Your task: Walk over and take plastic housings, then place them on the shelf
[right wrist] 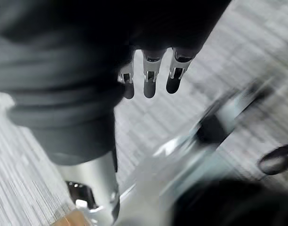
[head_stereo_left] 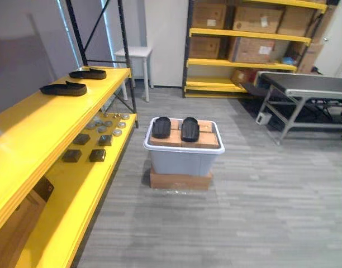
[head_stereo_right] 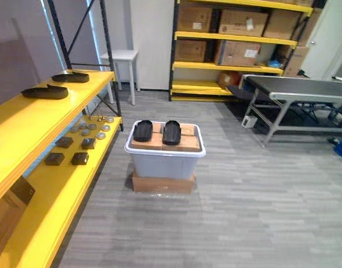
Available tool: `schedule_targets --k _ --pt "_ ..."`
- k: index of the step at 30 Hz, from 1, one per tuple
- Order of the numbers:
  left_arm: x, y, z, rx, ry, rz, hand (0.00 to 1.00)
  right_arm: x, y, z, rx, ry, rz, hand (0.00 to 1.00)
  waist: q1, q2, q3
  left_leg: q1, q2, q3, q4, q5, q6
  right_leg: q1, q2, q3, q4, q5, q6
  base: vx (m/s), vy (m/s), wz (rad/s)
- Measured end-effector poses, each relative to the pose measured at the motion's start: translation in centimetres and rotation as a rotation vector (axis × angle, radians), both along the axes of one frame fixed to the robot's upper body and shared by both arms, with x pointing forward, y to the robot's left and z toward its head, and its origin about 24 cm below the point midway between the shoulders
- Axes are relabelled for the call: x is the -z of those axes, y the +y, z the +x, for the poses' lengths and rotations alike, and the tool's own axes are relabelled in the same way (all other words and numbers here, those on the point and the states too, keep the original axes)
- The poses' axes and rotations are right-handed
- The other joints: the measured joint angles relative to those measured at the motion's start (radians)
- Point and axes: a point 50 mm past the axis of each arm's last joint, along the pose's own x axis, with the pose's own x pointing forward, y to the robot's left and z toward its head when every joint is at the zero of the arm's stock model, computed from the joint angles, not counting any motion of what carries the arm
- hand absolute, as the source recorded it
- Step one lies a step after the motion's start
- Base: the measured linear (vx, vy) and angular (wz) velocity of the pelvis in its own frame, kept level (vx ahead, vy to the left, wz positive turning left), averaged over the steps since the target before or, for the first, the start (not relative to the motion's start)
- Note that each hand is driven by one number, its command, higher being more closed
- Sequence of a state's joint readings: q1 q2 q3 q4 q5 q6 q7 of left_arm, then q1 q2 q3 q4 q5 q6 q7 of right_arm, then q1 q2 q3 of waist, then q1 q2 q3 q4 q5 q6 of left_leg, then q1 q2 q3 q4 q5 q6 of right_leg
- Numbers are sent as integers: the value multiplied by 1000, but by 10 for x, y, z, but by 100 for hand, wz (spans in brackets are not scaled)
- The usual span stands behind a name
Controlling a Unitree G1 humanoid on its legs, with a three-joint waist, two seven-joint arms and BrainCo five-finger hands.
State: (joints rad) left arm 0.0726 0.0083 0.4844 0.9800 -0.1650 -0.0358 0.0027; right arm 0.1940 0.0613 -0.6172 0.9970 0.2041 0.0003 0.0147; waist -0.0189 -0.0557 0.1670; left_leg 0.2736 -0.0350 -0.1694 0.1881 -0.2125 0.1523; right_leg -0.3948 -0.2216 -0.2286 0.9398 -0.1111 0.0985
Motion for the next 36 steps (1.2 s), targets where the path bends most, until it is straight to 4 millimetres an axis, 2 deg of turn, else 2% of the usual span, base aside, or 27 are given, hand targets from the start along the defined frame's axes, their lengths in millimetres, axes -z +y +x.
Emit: schedule_targets --k 2,3,4,5,6,7,8,9,10,12,13,14,15,16,17,18,21,23,24,25,26,27,28,29,30,33,36 --pt "0 -5 6 0 -10 -6 0 1 3 -11 13 26 8 0 -7 -6 -2 101 28 -7 -27 -25 -6 10 63 -59 -490 35 -6 783 -319 39" --pt "1 -9 5 -3 -7 -15 0 1 1 -14 21 33 5 0 -15 -1 -1 122 31 -12 -23 -28 -11 17 74 -56 -551 123 -51 837 -351 45" --pt "3 -20 3 -11 0 -43 0 0 -5 -18 22 43 -10 0 -29 36 -1 138 60 -23 1 -32 -26 46 101 -72 -543 147 -145 672 -252 32" --pt "3 -27 5 -24 -14 -63 0 -1 -11 -13 21 26 -27 0 -25 76 -17 101 80 -8 66 24 -101 42 115 -82 -497 93 -161 935 -363 18" --pt "1 -25 7 -59 -29 -61 0 -3 -13 -6 20 1 -35 0 -24 81 -12 67 76 9 187 99 -183 60 126 -85 -450 21 -176 720 -282 -11" --pt "2 -25 5 -79 -28 -65 0 -4 -14 -1 18 -15 -38 0 -25 88 -2 38 79 12 290 150 -254 91 138 -85 -445 -9 -176 794 -303 -16" --pt "4 -20 -3 -124 -13 -67 0 -6 -16 8 14 -41 -45 0 -30 106 19 -102 98 4 660 276 -404 192 179 -77 -469 -73 -174 588 -139 -25" --pt "4 -17 -6 -138 -11 -64 0 -6 -17 12 17 -45 -44 0 -19 110 22 -203 115 33 883 274 -402 248 206 -67 -484 -102 -184 574 -103 -35" --pt "4 -15 -10 -144 -7 -56 0 -6 -17 15 9 -52 -46 0 -10 109 22 -266 135 68 995 268 -404 294 226 -58 -506 -109 -188 465 -53 -46" --pt "5 -11 -25 -184 14 -59 0 -7 -13 23 -24 -64 -42 0 13 85 10 -426 212 191 1054 172 -390 434 246 -23 -635 -105 -181 578 -44 -58" --pt "4 -5 -26 -192 7 -44 0 -7 -12 26 -37 -71 -41 0 29 63 5 -467 264 287 920 93 -333 515 237 2 -716 -92 -160 708 -28 -58" --pt "4 -3 -27 -184 11 -40 0 -7 -12 31 -34 -81 -42 0 39 59 12 -466 280 357 753 35 -280 564 221 21 -750 -88 -151 484 13 -44" --pt "5 -4 -29 -181 16 -40 0 -8 -13 33 -34 -85 -48 0 42 60 11 -459 275 386 605 16 -265 583 210 28 -756 -91 -136 599 68 -38" --pt "6 -8 -31 -174 23 -47 0 -11 -18 37 -35 -97 -72 0 40 71 8 -425 219 394 245 77 -213 589 193 29 -734 -115 -95 673 186 -55" --pt "7 -8 -33 -141 43 -42 0 -11 -14 40 -45 -100 -69 0 61 55 6 -374 169 362 135 180 -185 585 157 45 -679 -131 -71 673 191 -50" --pt "7 -8 -33 -120 49 -36 0 -12 -11 41 -65 -104 -71 0 60 59 -7 -342 160 361 87 184 -183 573 147 47 -645 -122 -70 551 169 -31" --pt "3 -4 -18 -11 29 4 0 -34 -9 79 -228 -232 -185 0 44 43 -10 -281 141 379 -23 185 -183 473 111 58 -549 -97 -51 429 125 -4" --pt "-1 -1 -7 59 10 38 0 -64 -12 116 -323 -373 -327 0 27 33 -6 -249 136 382 -63 181 -185 389 90 63 -356 -73 -25 324 -7 -7" --pt "-2 -1 -3 69 0 44 0 -72 -14 122 -341 -399 -365 0 22 36 -3 -241 145 375 -69 180 -184 360 95 71 -297 -48 -21 249 -79 15" --pt "-4 -3 3 92 -17 49 0 -80 -17 128 -363 -422 -420 0 23 50 6 -226 166 360 -82 180 -184 329 103 87 -260 -104 -21 230 -120 26" --pt "-6 -1 9 121 -30 65 0 -93 -22 137 -388 -453 -500 0 25 52 11 -216 195 333 -83 180 -185 304 120 105 -321 -199 -33 221 -143 29" --pt "-7 0 11 133 -32 71 0 -98 -24 139 -395 -462 -535 0 24 52 11 -219 205 318 -79 180 -185 294 131 130 -374 -200 -33 217 -206 39" --pt "-9 5 13 144 -37 87 0 -112 -28 144 -395 -502 -597 0 22 36 10 -225 197 299 -73 173 -202 297 130 184 -556 -154 -30 170 -200 40" --pt "-10 7 14 146 -42 95 0 -118 -30 146 -397 -520 -630 0 19 16 8 -230 182 294 -67 159 -223 305 110 204 -647 -52 -19 200 -280 72" --pt "-8 -2 18 154 -46 74 0 -129 -39 155 -414 -542 -699 0 1 42 33 -234 207 247 -55 130 -262 320 122 177 -648 -20 -18 181 -236 59" --pt "-6 -12 13 171 -37 55 0 -155 -42 184 -492 -606 -837 0 33 75 35 -300 220 204 -61 125 -271 282 166 189 -712 4 -40 134 -154 -6" --pt "-7 -14 19 172 -57 63 0 -182 -32 212 -467 -708 -910 0 43 74 85 -344 224 172 -53 125 -276 264 171 163 -732 12 -40 45 -23 21"
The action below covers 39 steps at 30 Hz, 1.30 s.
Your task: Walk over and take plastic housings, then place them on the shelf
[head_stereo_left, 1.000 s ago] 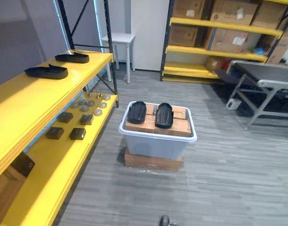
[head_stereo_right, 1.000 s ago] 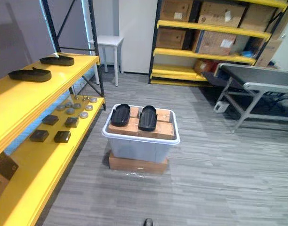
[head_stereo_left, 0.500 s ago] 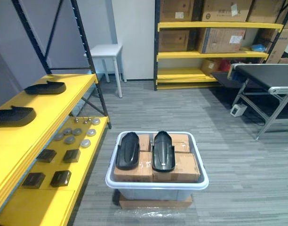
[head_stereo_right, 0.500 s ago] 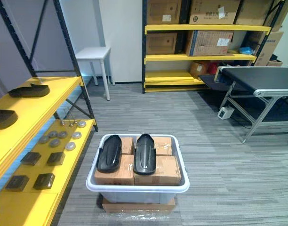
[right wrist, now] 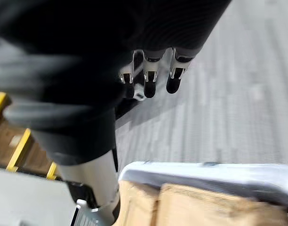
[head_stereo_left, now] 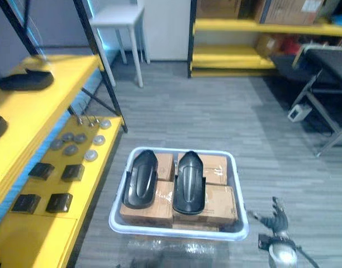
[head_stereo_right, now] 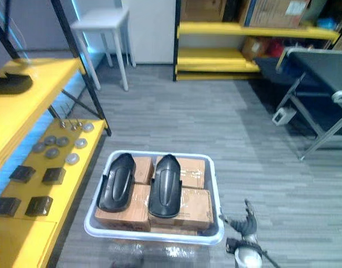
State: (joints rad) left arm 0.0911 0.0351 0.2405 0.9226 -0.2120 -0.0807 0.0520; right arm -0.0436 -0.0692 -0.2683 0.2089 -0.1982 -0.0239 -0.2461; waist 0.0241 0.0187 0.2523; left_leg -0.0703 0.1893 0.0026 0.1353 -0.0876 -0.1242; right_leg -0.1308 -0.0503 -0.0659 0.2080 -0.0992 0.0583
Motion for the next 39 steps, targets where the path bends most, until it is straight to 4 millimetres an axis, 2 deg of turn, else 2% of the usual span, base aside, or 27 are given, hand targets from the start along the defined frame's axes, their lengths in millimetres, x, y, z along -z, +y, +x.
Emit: schedule_targets --k 3,5,7,10,14,18,25,28,29,31,32,35,37,39 --pt "-5 -5 15 39 -41 15 0 -20 9 21 -3 -82 -16 0 20 2 46 -45 -22 -15 29 0 0 -15 -21 -9 -15 14 9 -4 78 21" --pt "-11 -7 32 63 -85 37 0 -43 22 44 -18 -170 -19 0 30 5 103 -89 -49 -44 70 -1 2 -23 -47 -28 -20 21 16 -74 103 28" --pt "-16 -7 43 85 -117 49 0 -56 27 59 -16 -213 -13 0 52 8 131 -116 -57 -58 88 -4 6 -37 -53 -28 -24 33 19 -75 81 18" --pt "-22 -7 56 105 -147 70 0 -76 32 79 -10 -266 -12 0 70 16 169 -160 -70 -67 118 -11 18 -61 -64 -31 -23 38 21 -84 60 10" --pt "-24 -7 61 117 -149 94 0 -91 26 100 29 -264 -36 0 73 34 187 -209 -86 -83 148 -17 28 -92 -75 -30 -23 53 28 -94 61 4" --pt "-24 -6 65 117 -143 106 0 -100 19 111 76 -240 -56 0 79 42 200 -251 -87 -89 170 -18 29 -127 -75 -28 -16 64 27 -90 33 -1" --pt "-28 -12 78 130 -164 108 0 -93 7 125 126 -101 -102 0 95 59 210 -327 -88 -100 215 -18 30 -200 -72 -27 25 67 24 -90 12 1" --pt "-32 -17 87 147 -183 108 0 -114 -6 138 146 -93 -173 0 97 68 214 -382 -88 -114 247 -19 31 -241 -69 -29 31 81 25 -102 20 2" --pt "-34 -20 93 160 -199 111 0 -126 -16 143 156 -88 -207 100 104 75 218 -406 -89 -118 264 -20 33 -258 -68 -31 38 85 25 -106 28 6" --pt "-38 -26 101 182 -222 108 0 -141 -30 145 175 -84 -253 100 109 87 223 -448 -93 -136 293 -23 36 -288 -70 -40 57 85 25 -136 17 16" --pt "-43 -33 109 196 -248 100 0 -154 -44 145 202 -88 -295 100 115 97 226 -494 -99 -149 316 -23 37 -324 -72 -53 75 85 25 -154 5 20" --pt "-50 -42 122 186 -284 70 0 -173 -63 141 235 -103 -378 100 128 101 226 -558 -104 -167 343 -24 38 -379 -74 -61 104 84 26 -134 -18 11" --pt "-53 -50 127 187 -309 48 0 -182 -70 139 232 -96 -475 100 133 102 227 -583 -107 -168 351 -21 40 -409 -78 -60 124 84 27 -112 -23 0" --pt "-54 -51 128 187 -310 47 0 -188 -71 139 203 -75 -599 100 129 102 227 -588 -106 -167 346 -18 42 -424 -79 -59 133 83 27 -75 -32 -4"
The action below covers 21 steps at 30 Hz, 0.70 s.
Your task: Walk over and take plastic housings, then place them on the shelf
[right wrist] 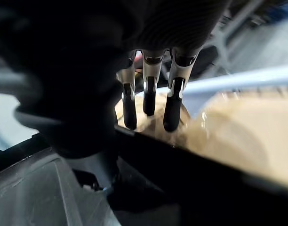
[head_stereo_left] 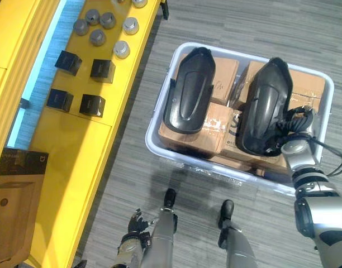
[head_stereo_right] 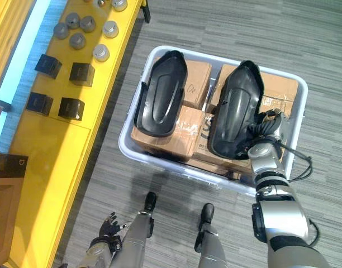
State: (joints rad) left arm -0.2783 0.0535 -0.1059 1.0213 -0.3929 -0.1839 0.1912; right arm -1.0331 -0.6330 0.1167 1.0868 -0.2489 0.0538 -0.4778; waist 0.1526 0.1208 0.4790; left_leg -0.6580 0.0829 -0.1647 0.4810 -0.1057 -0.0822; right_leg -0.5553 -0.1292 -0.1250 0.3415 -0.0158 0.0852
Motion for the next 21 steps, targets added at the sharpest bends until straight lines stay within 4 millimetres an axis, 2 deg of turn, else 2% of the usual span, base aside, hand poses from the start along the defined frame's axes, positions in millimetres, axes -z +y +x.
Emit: schedule_targets --k 4,8,13,15,17,19,20,21 --pt "0 0 0 1 2 0 0 -6 0 0 -9 21 -99 100 -7 0 0 9 5 0 -41 27 -11 -7 1 -3 -1 1 -1 -14 -50 3" --pt "1 -3 -1 5 11 -7 0 3 4 0 -28 56 -139 100 -13 -2 -1 63 11 7 -85 48 -19 22 3 -1 -8 1 -3 40 -56 -1" --pt "-4 -20 -1 87 -25 -10 0 47 16 -2 -97 207 -108 100 -39 -1 -2 189 9 3 -139 54 -17 149 0 -14 -58 1 -3 37 -13 7" --pt "-17 -23 3 94 -110 -34 0 70 19 -7 -104 275 -86 100 -47 -2 -2 228 4 -2 -159 58 -13 198 -3 -25 -78 1 -3 23 17 17" --pt "-32 -19 5 95 -199 -44 0 80 22 -9 -116 301 -95 100 -58 -2 -2 263 -1 -4 -179 64 -12 231 -9 -29 -90 1 -3 23 14 11" --pt "-60 -11 9 96 -343 -48 0 83 26 -13 -141 291 -130 100 -75 -2 -2 328 -9 -7 -217 78 -7 292 -18 -37 -109 1 -2 25 9 17" --pt "-83 -5 11 100 -446 -41 0 86 29 -17 -158 289 -162 100 -91 -3 -19 366 -14 -16 -241 84 -6 336 -23 -54 -127 0 0 24 3 24" --pt "-95 -4 13 107 -500 -30 0 89 29 -19 -165 295 -177 100 -91 -5 -44 377 -15 -19 -254 87 -6 348 -24 -58 -137 0 0 25 1 21"
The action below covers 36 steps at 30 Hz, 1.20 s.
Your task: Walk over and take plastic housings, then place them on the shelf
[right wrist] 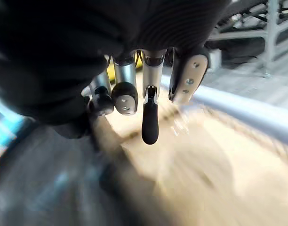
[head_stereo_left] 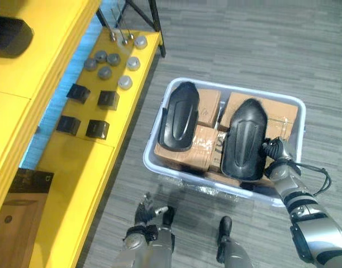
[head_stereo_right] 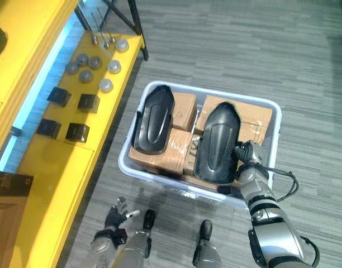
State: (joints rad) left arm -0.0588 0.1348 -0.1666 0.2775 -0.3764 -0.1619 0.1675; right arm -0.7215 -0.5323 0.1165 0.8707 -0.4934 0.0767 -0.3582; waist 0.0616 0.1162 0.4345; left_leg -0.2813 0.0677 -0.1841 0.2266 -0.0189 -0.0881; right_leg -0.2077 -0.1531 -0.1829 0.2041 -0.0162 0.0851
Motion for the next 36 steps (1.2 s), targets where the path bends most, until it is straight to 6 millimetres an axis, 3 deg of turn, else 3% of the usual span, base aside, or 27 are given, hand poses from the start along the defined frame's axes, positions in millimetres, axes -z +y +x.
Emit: schedule_targets --k 3,5,9,11,15,20,23,26,33,34,36 --pt "-40 1 5 15 -174 -6 0 2 9 -2 -46 7 -54 100 -2 -8 -59 64 2 -2 -55 13 1 61 2 -12 -41 1 1 56 -19 9" --pt "-47 -4 9 34 -201 -20 0 2 19 -1 -81 -5 -49 100 -5 -12 -110 90 6 -2 -77 14 0 88 5 -17 -64 2 2 67 -21 4" --pt "-51 -24 17 113 -204 -83 0 -4 36 2 -135 -37 -54 100 -15 -36 -175 144 15 7 -115 17 -2 145 14 -17 -114 10 2 105 -20 -3" --pt "-50 -38 32 174 -175 -82 0 -8 43 5 -157 -42 -53 100 -24 -57 -203 175 23 23 -138 24 -8 172 21 -7 -144 22 0 79 -14 -18" --pt "-54 -52 50 219 -136 -139 0 -22 65 13 -234 -75 -60 100 -51 -70 -232 210 38 50 -172 34 -11 188 33 21 -177 42 -6 45 -7 -28" --pt "-44 -59 63 193 -37 -255 0 -46 113 10 -380 -211 -24 100 -88 -73 -270 248 63 80 -200 42 -22 200 58 45 -190 55 -21 -11 -11 -18" --pt "-39 -61 65 183 6 -275 0 -52 140 1 -465 -278 7 100 -91 -75 -285 272 80 98 -219 48 -28 206 75 66 -198 64 -28 -57 -18 -19" --pt "-37 -66 68 179 27 -307 0 -40 159 -15 -534 -300 46 100 -96 -80 -308 278 87 104 -227 50 -29 205 83 74 -203 71 -32 -52 -6 -10" --pt "-39 -72 71 142 45 -341 0 -11 175 -36 -591 -248 131 100 -100 -88 -333 298 89 130 -244 56 -31 216 87 96 -234 95 -31 -22 22 -12" --pt "-41 -72 72 123 38 -354 100 -7 178 -40 -599 -243 160 100 -106 -89 -334 304 89 131 -247 56 -31 222 87 98 -238 96 -30 0 0 0" --pt "-44 -68 74 65 21 -405 100 -2 182 -47 -616 -243 205 100 -107 -92 -340 310 90 135 -251 56 -31 229 88 104 -249 100 -30 21 31 -5"
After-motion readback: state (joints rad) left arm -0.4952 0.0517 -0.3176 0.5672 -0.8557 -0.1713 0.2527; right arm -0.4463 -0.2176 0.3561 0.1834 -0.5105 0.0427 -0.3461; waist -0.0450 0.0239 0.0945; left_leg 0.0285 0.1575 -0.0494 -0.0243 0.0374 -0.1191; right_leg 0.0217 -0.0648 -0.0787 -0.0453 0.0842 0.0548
